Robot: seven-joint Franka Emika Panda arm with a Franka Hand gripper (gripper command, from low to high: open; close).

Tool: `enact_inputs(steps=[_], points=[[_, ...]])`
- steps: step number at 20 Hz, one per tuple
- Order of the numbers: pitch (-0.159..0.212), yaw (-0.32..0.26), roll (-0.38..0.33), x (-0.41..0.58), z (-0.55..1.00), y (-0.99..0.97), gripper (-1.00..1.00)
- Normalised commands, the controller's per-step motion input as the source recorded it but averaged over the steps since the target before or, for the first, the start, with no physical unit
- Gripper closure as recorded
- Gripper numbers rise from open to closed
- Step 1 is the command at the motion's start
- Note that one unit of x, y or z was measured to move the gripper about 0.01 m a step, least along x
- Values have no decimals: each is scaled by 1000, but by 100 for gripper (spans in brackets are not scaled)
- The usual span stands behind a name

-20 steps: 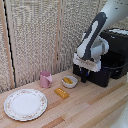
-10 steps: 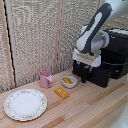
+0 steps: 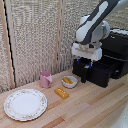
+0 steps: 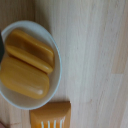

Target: Please go towards the air fryer and gently seize its handle using your gripper. Slowly reveal the interior of the air fryer by pulling the handle outward. Head to the bowl filled with hot dogs and firmly but gently grasp it. Carefully place it inside the now-open air fryer.

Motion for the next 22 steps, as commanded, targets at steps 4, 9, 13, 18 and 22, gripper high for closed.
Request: enact_inputs(steps=[4, 9, 13, 18, 22], points=[[113, 100, 125, -5, -11, 77, -100], [94, 128, 142, -33, -122, 26, -100], [38, 129, 143, -5, -194, 6, -100], [-1, 89, 103, 43, -284, 15, -100], [-27, 28, 52, 183, -371, 0, -100]])
